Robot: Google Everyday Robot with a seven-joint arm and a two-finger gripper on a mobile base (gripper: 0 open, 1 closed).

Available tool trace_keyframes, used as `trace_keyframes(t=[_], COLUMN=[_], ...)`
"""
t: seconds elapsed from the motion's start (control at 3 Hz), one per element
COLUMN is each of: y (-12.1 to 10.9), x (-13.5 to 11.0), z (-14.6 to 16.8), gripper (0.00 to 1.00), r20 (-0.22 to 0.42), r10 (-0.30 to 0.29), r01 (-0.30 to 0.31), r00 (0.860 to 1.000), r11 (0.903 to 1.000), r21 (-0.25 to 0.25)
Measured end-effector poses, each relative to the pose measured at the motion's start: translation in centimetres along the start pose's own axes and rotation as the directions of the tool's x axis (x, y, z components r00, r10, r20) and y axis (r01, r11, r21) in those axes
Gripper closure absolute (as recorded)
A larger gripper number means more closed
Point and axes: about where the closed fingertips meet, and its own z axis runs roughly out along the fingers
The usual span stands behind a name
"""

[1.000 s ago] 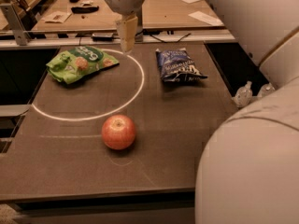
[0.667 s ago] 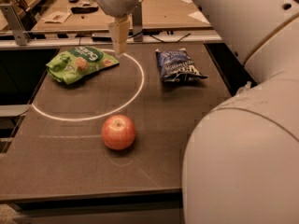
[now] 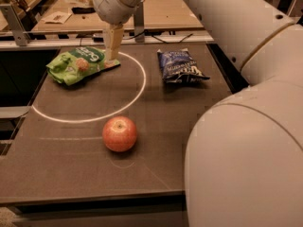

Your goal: Move green rice chip bag near blue chip bag

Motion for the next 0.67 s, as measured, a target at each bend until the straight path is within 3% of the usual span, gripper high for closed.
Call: trace_keyframes(t=[0.33,0.67], y=[-0.57,-0.99], x=[-0.38,-0.66], z=[0.93,1.63], gripper=[0.0,0.0], r20=[0.007,-0.071], r10=[-0.025,-0.015], r01=[0.024,0.022], r00=[1.0,0.997], r11=[0.9976,0.995], r21=[0.065,0.097])
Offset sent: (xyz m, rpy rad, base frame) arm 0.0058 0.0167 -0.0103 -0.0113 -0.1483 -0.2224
